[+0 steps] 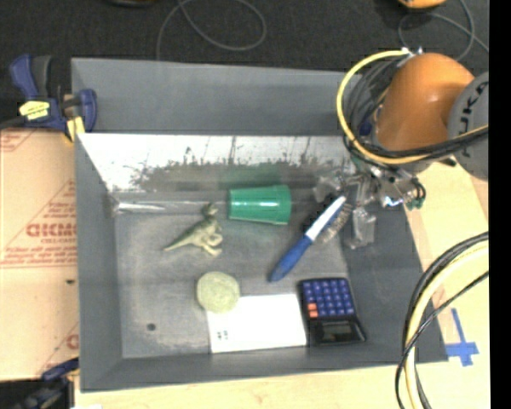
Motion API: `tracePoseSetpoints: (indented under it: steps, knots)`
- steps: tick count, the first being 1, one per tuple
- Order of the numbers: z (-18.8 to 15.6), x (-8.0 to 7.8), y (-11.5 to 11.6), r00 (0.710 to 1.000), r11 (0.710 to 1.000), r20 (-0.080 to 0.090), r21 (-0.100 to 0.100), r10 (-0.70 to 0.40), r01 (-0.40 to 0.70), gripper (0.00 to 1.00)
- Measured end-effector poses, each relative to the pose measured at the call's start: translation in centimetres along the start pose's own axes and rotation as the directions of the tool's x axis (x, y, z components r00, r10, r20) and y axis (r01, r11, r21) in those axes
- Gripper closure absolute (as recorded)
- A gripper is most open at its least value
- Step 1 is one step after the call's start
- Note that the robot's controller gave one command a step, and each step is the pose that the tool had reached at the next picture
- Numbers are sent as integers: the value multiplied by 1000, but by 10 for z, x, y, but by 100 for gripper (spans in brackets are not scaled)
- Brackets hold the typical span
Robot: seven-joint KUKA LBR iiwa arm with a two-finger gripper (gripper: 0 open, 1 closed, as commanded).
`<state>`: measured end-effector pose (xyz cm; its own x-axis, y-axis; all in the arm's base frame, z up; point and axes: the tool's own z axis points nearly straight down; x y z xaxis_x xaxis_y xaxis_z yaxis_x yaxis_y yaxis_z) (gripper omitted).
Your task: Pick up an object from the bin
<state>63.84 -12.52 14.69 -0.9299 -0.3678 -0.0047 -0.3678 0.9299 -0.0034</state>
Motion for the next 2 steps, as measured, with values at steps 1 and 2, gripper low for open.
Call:
tracePoseSetpoints:
  steps: [1,2]
  knots:
    - [72,-5,3,976,976,4,4,-217,217,0]
    - [74,-13,0,962,962,4,4,-273,273,100]
